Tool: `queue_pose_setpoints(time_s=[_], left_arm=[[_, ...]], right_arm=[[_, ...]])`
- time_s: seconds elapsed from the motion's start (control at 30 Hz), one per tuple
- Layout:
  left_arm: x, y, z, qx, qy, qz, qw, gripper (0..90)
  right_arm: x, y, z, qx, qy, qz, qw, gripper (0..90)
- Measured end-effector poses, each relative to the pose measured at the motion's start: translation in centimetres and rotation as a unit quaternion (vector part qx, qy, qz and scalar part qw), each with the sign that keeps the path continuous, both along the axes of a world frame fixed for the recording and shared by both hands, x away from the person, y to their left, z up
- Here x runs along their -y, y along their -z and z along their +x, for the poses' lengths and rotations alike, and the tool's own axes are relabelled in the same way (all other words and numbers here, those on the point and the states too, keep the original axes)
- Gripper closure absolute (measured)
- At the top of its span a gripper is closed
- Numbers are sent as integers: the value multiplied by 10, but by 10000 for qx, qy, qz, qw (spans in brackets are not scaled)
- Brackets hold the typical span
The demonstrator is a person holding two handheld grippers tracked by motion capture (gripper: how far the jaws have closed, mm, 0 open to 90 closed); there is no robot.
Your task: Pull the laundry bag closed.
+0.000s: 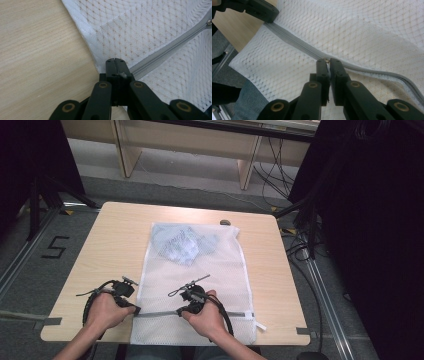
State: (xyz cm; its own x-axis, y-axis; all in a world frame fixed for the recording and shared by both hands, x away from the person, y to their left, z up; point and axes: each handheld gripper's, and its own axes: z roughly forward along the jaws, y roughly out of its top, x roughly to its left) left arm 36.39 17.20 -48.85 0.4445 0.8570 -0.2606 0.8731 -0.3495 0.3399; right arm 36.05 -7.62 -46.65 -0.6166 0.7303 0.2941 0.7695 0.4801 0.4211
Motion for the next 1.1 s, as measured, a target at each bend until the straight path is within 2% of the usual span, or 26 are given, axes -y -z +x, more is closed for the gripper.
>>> queue_pose_setpoints(time_s=[0.07,0.27,0.57,0.63,0.7,0.77,0.8,0.83,0.9,0.97,1.1], left_arm=[[0,0,0,2,2,-1,10000,900],[0,0,0,-1,4,-1,10000,900],[0,0,0,12,-3,-4,10000,900],[0,0,0,4,9,0,10000,900],[0,0,0,4,7,-2,10000,900],[0,0,0,0,8,2,10000,900],[0,0,0,2,8,2,10000,900],[0,0,0,-1,6,0,10000,900],[0,0,0,3,1,-4,10000,900],[0,0,0,4,4,-3,10000,900],[0,0,0,0,11,-12,10000,900]], right_arm=[[1,0,0,-47,1,-6,10000,870],[4,-1,0,17,-11,-23,10000,870],[13,0,-1,-69,184,-36,9998,870],[15,2,1,0,101,11,9999,870],[16,1,1,-46,117,-29,9999,870],[19,1,1,-1,134,-61,9999,870],[20,0,0,-118,241,-60,9996,870],[21,1,1,-56,226,-64,9997,870],[22,0,0,-117,305,-69,9994,870],[24,1,1,-19,157,-48,9999,870],[25,2,2,5,170,-59,9998,870]])
